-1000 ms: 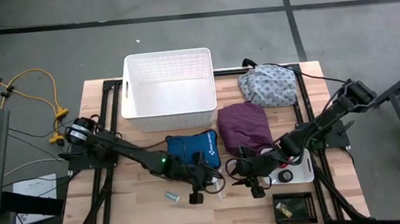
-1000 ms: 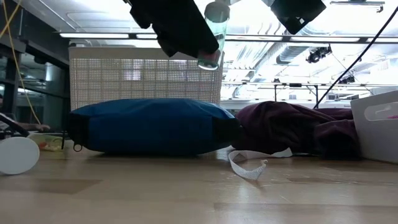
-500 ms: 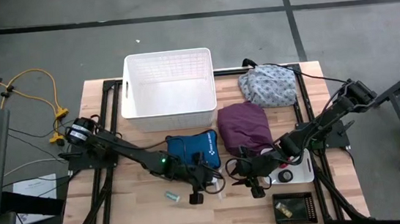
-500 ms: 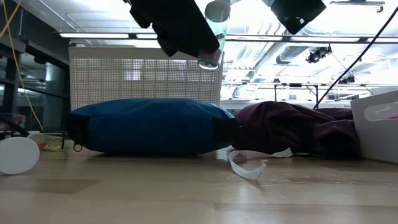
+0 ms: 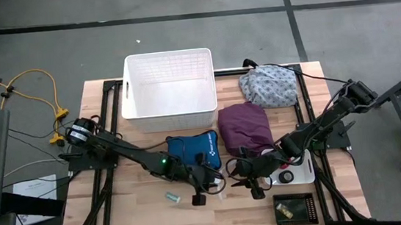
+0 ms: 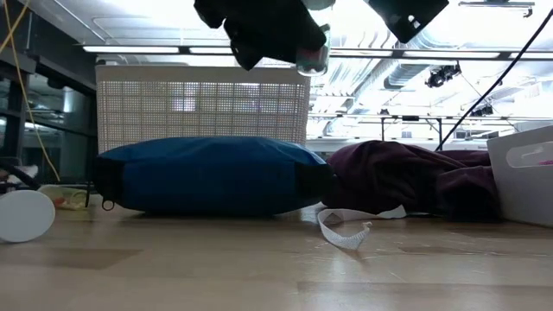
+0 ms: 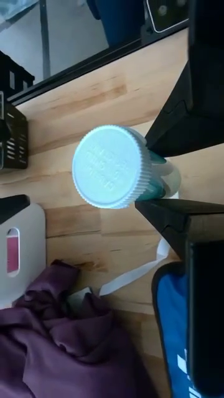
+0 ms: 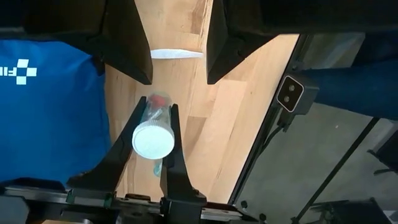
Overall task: Pick & Place Medicine items
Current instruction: Put the bottom blue pill bottle into the black bin
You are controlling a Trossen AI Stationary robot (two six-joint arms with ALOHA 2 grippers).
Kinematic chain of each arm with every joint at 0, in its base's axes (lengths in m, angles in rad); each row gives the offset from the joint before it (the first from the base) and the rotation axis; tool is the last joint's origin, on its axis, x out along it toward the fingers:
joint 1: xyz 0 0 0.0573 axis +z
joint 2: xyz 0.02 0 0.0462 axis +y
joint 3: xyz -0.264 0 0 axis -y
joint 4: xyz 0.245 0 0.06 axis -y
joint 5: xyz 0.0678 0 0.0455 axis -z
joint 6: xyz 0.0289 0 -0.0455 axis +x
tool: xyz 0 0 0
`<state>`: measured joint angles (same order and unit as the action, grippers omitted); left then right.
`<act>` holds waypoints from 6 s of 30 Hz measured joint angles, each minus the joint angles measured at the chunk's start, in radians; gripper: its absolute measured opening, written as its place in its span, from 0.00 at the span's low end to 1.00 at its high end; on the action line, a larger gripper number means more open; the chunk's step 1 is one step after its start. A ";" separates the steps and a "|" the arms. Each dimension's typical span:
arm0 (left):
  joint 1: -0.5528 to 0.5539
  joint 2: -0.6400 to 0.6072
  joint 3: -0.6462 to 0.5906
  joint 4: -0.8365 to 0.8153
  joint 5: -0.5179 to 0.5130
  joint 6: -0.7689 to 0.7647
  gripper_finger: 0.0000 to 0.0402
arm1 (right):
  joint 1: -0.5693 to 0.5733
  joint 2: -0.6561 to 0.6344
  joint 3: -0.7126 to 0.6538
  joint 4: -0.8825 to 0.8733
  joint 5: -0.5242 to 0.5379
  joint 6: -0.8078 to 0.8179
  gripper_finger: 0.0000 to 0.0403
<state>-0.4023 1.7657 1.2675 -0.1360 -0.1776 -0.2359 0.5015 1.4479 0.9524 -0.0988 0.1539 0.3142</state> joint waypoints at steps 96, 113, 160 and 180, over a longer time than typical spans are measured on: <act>0.003 0.000 0.000 0.227 -0.115 0.134 0.31 | 0.000 0.000 0.000 0.156 0.159 -0.128 0.24; 0.003 0.000 0.000 0.204 -0.113 0.114 0.42 | 0.015 0.000 0.000 0.157 0.160 -0.128 0.24; -0.040 0.000 0.000 0.196 -0.103 0.060 0.42 | 0.710 -0.012 0.000 -0.336 0.523 0.802 0.24; -0.040 0.000 0.000 0.197 -0.105 0.019 0.42 | 0.899 0.211 0.002 -0.503 0.628 1.266 0.24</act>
<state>-0.4419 1.7660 1.2675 0.0608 -0.2829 -0.2165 1.4002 1.6593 0.9546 -0.6016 0.7815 1.5807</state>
